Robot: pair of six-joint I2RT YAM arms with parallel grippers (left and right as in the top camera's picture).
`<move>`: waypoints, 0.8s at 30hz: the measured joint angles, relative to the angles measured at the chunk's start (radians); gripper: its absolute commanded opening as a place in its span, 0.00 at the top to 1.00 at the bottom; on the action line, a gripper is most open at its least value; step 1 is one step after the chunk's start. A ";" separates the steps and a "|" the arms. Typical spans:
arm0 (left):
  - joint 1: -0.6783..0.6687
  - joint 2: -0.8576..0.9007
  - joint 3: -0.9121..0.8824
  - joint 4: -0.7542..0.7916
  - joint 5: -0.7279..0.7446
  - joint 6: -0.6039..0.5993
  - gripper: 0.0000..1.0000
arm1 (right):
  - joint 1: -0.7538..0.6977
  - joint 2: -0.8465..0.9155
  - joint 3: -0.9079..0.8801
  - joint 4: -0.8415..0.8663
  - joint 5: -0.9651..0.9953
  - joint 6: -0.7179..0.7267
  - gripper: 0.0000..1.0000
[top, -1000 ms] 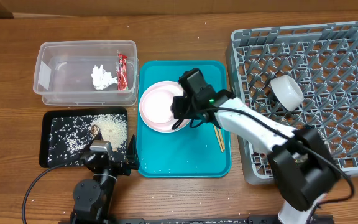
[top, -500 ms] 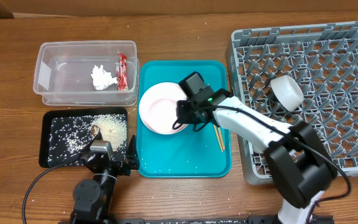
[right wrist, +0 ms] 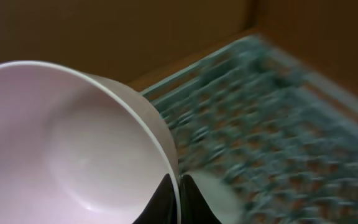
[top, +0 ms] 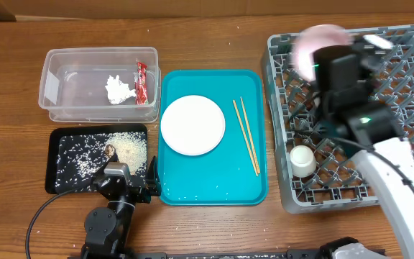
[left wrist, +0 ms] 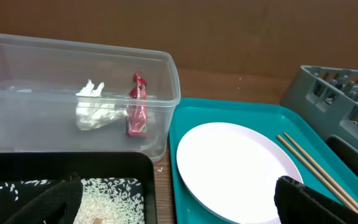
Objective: Sort waste into correct bins and load items into the dishwasher
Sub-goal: 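Carry the pink bowl into the rack's back corner and release it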
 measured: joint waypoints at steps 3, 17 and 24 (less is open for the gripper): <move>0.000 0.000 0.000 0.000 0.000 0.000 0.00 | -0.122 0.034 -0.001 0.007 0.170 -0.077 0.96; 0.000 0.000 0.000 0.000 0.000 0.000 0.00 | -0.317 0.341 -0.011 -0.020 0.353 -0.192 0.96; 0.000 0.000 0.000 0.000 0.000 0.000 0.00 | -0.288 0.416 -0.011 -0.055 0.384 -0.200 0.96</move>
